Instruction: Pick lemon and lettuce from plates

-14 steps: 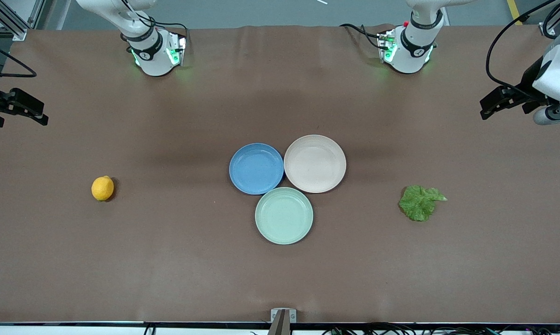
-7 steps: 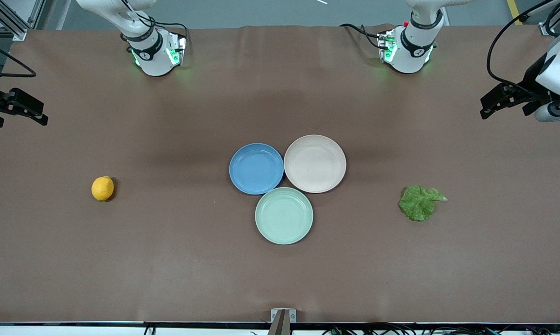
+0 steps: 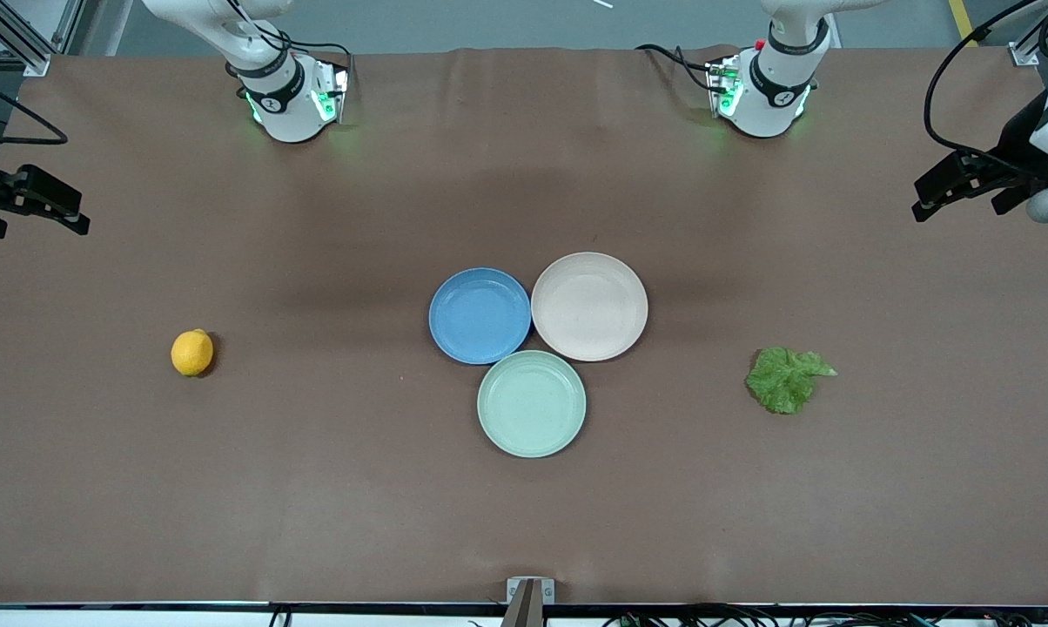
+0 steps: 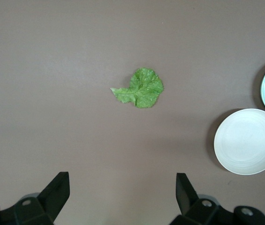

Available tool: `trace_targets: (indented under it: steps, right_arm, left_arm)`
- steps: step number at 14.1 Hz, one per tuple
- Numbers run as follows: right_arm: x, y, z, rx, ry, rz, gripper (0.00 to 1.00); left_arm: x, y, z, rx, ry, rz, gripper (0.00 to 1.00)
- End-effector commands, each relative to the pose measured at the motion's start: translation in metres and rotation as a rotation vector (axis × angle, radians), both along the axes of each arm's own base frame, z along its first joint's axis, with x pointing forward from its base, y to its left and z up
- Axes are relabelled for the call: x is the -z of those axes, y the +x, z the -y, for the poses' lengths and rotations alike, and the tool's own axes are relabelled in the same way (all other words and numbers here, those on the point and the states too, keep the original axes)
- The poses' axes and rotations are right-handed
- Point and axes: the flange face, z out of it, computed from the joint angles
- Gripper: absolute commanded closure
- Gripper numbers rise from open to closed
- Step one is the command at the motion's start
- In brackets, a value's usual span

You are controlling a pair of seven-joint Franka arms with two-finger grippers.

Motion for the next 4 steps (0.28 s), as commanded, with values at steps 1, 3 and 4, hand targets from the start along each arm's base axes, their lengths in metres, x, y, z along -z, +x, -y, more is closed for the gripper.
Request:
trace_targets:
  steps: [1,3,4]
  right_arm:
    - [-0.0027,0.0018,0.0003,0.007,0.016,0.003,0.00]
    - [-0.0027,0.0018,-0.0005,0.006,0.016,0.003,0.00]
    - [-0.0027,0.0018,0.0001,0.007,0.018,0.003,0.00]
  left_arm:
    - [-0.0016,0.0003,-0.0012,0.007,-0.009,-0.020,0.00]
    - [-0.0015,0.0002,-0.0023,0.004,-0.008,-0.021,0.00]
    - [-0.0012,-0.0001,-0.0023,0.005,0.000,-0.024,0.00]
